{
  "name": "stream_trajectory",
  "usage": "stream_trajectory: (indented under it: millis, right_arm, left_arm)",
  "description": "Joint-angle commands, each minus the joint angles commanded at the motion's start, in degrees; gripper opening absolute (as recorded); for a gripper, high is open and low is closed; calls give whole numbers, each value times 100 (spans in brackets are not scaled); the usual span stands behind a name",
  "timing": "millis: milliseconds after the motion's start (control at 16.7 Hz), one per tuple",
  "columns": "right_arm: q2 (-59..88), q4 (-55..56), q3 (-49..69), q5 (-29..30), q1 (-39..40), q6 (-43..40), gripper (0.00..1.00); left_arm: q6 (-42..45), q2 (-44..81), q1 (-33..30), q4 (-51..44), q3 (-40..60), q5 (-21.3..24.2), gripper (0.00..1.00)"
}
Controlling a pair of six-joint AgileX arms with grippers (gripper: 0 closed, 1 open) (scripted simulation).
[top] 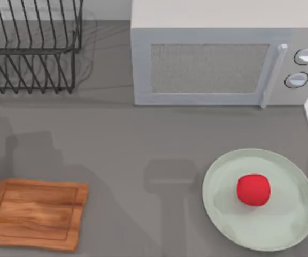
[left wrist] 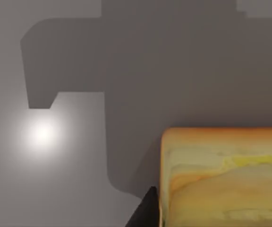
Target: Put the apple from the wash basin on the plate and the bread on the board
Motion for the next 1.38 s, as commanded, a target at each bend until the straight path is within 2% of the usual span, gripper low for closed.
stream_trajectory:
  millis: [240, 600, 1020, 1200, 1380]
  right_arm:
    - [0, 0, 0, 0, 0, 0, 100]
    - [0, 0, 0, 0, 0, 0, 100]
    - [0, 0, 0, 0, 0, 0, 100]
    - [0, 0, 0, 0, 0, 0, 100]
    - [0, 0, 0, 0, 0, 0, 100]
  left_arm:
    - [14, -143, 1, -431, 336, -6, 0]
    - [-18, -670, -10, -2010, 1264, -4, 0]
    - [-69, -740, -11, -2146, 1381, -6, 0]
    - [-565, -725, -76, -2160, 1374, -10, 0]
    - [-1566, -719, -224, -2175, 1332, -17, 0]
